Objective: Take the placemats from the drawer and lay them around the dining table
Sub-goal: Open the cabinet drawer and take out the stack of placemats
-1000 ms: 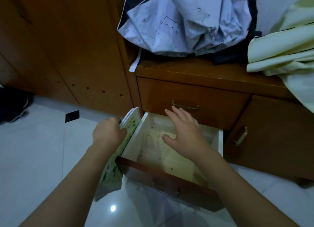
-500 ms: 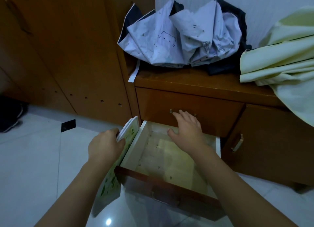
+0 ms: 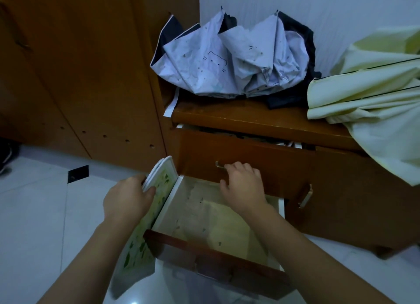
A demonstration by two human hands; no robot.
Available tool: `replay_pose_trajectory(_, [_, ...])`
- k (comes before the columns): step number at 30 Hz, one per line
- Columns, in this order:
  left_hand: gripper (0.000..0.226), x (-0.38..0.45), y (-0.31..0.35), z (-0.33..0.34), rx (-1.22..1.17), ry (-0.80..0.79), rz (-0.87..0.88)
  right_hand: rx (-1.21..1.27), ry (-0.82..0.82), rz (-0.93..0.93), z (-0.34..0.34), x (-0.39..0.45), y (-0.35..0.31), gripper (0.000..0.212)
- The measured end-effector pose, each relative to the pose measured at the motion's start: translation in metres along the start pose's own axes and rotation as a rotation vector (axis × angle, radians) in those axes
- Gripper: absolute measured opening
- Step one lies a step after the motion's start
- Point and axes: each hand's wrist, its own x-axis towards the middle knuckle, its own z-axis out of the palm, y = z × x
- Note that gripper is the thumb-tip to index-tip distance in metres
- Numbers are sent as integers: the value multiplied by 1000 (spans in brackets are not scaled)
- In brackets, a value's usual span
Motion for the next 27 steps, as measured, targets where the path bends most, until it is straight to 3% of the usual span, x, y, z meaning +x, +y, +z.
replay_pose_trajectory(8, [24,0,-14,-3,-11,-34,-52,30,61,-119,-7,-27,-3,36])
replay_pose_trajectory(16, [22,5,-27,-19,-46,2,-152,82,350,-221,-43,-1,-16,39])
replay_pose_trajectory(22, [24,8,-19,-24,-88,55,-128,-5,195,-73,-40,27,-15,43])
replay_pose_trajectory(27, [21,9,-19,-23,-87,50,-87,9,199,-74,-38,24,-16,38])
